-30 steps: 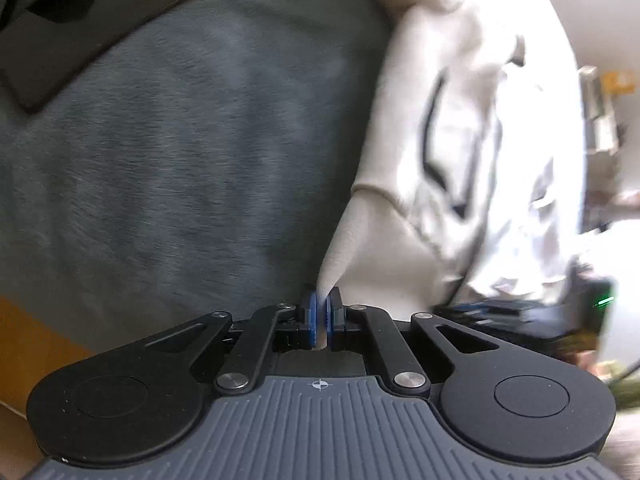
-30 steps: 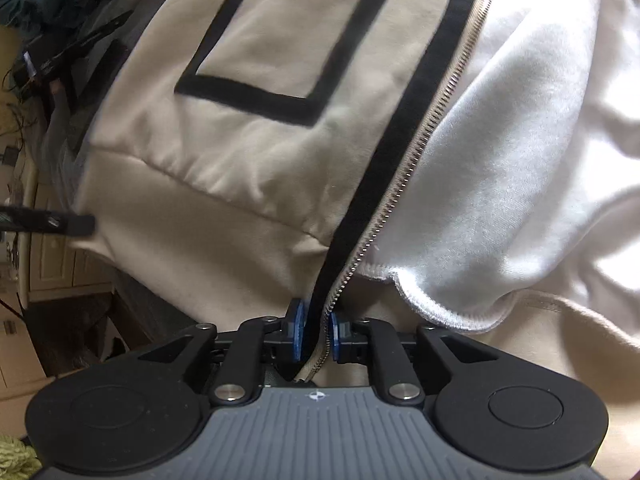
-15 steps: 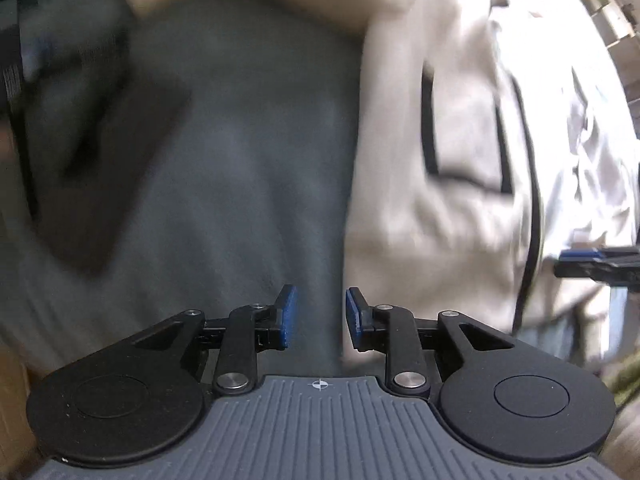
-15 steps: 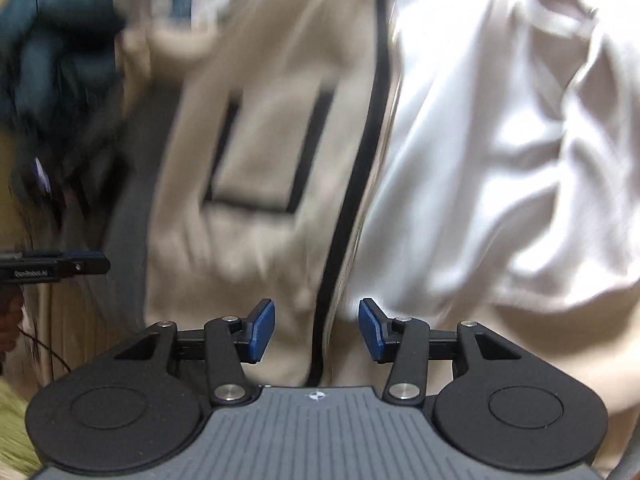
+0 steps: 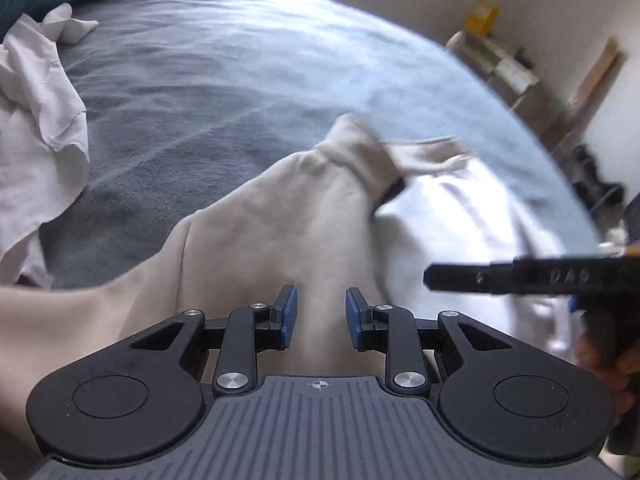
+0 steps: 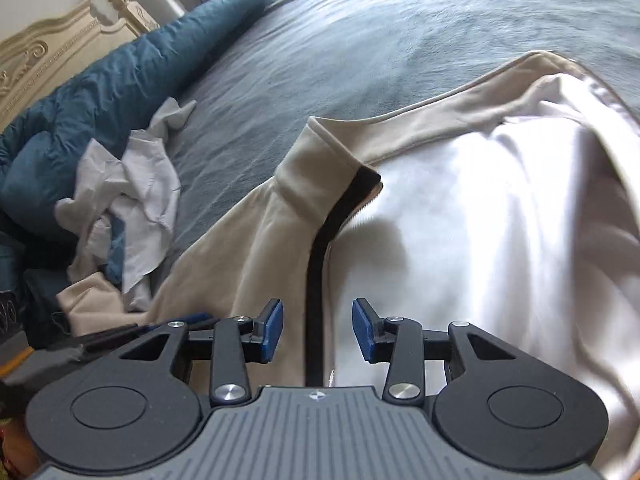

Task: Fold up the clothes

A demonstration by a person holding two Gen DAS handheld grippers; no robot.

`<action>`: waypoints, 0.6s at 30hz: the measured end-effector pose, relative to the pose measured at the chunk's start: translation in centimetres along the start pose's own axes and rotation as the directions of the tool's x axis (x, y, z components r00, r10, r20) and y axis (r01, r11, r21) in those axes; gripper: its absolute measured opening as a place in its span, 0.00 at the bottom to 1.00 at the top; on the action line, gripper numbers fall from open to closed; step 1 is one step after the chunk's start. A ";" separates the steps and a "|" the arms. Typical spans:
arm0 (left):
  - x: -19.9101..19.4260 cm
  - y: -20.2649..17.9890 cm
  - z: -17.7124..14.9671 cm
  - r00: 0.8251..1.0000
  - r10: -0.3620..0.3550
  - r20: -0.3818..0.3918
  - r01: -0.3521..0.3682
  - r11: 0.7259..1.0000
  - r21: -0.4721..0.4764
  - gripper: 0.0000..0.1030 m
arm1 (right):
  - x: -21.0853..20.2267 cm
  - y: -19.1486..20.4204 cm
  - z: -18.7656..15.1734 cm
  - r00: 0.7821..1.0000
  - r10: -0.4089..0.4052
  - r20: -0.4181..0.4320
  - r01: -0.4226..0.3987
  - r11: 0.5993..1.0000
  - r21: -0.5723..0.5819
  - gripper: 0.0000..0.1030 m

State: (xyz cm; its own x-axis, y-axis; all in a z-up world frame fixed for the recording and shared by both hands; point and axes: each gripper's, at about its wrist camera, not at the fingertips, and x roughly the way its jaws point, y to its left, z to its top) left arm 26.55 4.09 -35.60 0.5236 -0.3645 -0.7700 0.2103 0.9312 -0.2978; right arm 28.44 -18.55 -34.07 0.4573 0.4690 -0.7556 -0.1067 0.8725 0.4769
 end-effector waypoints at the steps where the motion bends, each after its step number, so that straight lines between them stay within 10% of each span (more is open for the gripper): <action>1: 1.0 0.2 -0.1 1.000 0.023 -0.015 -0.023 1.000 -0.011 0.25 | 0.8 -0.2 0.5 1.000 0.005 -0.008 -0.005 1.000 -0.004 0.41; 10: 0.5 -0.4 -3.4 0.998 0.063 0.006 -0.063 0.998 0.020 0.25 | 4.5 0.9 -0.1 1.000 0.015 -0.024 -0.017 0.996 -0.085 0.39; 14: 1.0 -0.3 -3.6 0.997 0.068 0.025 -0.068 0.997 0.032 0.25 | 5.1 1.9 -0.3 1.000 -0.021 -0.008 0.020 0.987 -0.162 0.13; 18: 0.5 -0.7 -3.7 0.995 0.091 0.044 -0.094 0.993 0.075 0.25 | 2.8 3.9 -1.1 0.991 -0.097 0.095 0.117 0.964 -0.240 0.09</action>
State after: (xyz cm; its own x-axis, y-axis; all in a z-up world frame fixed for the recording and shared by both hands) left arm 23.64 3.27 -37.90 0.5766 -0.2784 -0.7681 0.2214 0.9582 -0.1810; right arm 28.28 -13.69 -34.81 0.5471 0.3669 -0.7524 -0.2612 0.9288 0.2630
